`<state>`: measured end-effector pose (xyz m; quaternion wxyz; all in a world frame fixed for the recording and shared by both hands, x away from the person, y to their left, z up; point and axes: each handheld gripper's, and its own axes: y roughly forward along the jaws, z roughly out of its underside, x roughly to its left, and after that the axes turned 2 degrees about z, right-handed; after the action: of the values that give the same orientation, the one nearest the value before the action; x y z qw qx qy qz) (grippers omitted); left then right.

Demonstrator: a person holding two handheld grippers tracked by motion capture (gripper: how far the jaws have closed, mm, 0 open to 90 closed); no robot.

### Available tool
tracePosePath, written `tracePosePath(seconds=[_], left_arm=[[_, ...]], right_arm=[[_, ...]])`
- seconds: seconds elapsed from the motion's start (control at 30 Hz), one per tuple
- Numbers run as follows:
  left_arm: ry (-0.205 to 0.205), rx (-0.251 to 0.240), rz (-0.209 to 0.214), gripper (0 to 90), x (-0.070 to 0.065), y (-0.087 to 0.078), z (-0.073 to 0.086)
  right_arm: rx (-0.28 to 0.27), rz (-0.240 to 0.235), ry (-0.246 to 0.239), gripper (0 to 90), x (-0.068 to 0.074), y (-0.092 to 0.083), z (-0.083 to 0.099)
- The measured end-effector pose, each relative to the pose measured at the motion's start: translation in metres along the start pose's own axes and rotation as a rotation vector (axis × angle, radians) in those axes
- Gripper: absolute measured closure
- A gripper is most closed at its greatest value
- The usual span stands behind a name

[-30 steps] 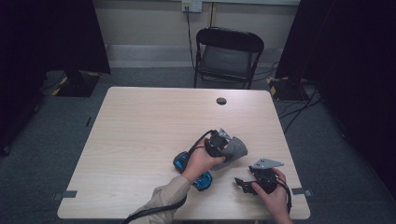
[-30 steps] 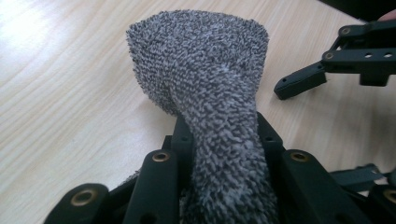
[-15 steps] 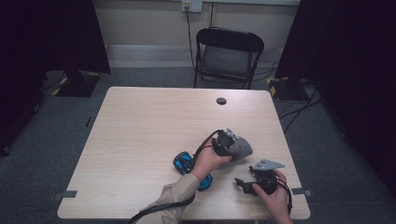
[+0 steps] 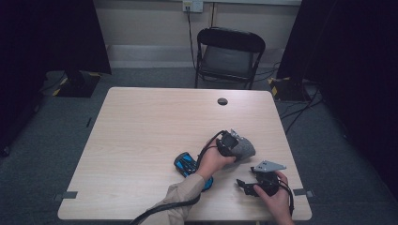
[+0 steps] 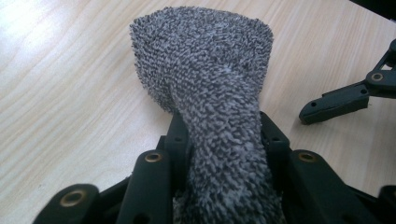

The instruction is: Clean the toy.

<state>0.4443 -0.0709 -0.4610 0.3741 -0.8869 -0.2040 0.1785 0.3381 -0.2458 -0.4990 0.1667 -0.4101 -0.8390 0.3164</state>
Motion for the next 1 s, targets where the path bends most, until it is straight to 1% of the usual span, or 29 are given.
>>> tracePosePath(seconds=[0.07, 0.13, 0.23, 0.27, 0.3, 0.33, 0.4, 0.43, 0.5, 0.53, 0.63, 0.73, 0.77, 0.87, 1.0], left_arm=[[-0.005, 0.000, -0.001, 62.0, 0.001, -0.001, 0.001], [-0.012, -0.009, -0.001, 58.7, 0.001, -0.002, 0.002], [-0.005, -0.013, -0.008, 53.0, 0.002, -0.004, 0.004], [-0.008, -0.024, -0.007, 50.7, 0.002, -0.004, 0.004], [-0.011, -0.036, -0.004, 48.2, 0.002, -0.005, 0.005], [-0.002, -0.037, -0.001, 46.8, 0.002, -0.006, 0.005], [0.000, -0.045, 0.013, 43.4, 0.002, -0.009, 0.005], [0.001, -0.049, 0.021, 42.4, 0.001, -0.009, 0.006], [0.017, -0.056, 0.025, 40.8, 0.000, -0.013, 0.007], [0.015, -0.059, 0.032, 40.0, 0.000, -0.015, 0.007], [0.018, -0.090, 0.039, 37.8, -0.002, -0.024, 0.009], [0.020, -0.095, 0.043, 35.1, 0.000, -0.037, 0.012], [0.014, -0.100, 0.040, 33.9, 0.001, -0.042, 0.014], [0.014, -0.111, 0.030, 32.0, 0.005, -0.055, 0.022], [-0.005, -0.128, 0.018, 31.1, 0.010, -0.075, 0.036]], right_arm=[[-0.001, 0.001, -0.002, 19.2, 0.000, 0.000, 0.000], [-0.001, 0.002, -0.002, 19.2, 0.000, 0.000, 0.000], [0.000, 0.002, -0.003, 19.2, 0.000, 0.000, 0.000], [-0.001, 0.003, -0.004, 19.1, 0.000, 0.000, 0.000], [-0.001, 0.003, -0.002, 19.0, 0.000, 0.000, 0.000], [0.000, 0.002, -0.004, 19.0, 0.000, 0.000, 0.000], [-0.001, 0.002, -0.003, 18.8, 0.000, 0.000, 0.000], [-0.001, 0.002, -0.003, 18.8, 0.000, 0.000, 0.000], [-0.002, 0.003, -0.004, 18.8, 0.000, 0.000, 0.000], [-0.002, 0.004, -0.005, 18.8, 0.001, 0.001, 0.000], [-0.001, 0.007, -0.008, 18.8, 0.001, 0.001, 0.000], [0.000, 0.011, -0.011, 18.7, 0.001, 0.001, 0.000], [0.002, 0.011, -0.012, 18.6, 0.002, 0.001, 0.000], [0.004, 0.014, -0.016, 18.3, 0.002, 0.002, -0.001], [0.016, 0.003, -0.007, 18.4, 0.003, 0.001, -0.002]])
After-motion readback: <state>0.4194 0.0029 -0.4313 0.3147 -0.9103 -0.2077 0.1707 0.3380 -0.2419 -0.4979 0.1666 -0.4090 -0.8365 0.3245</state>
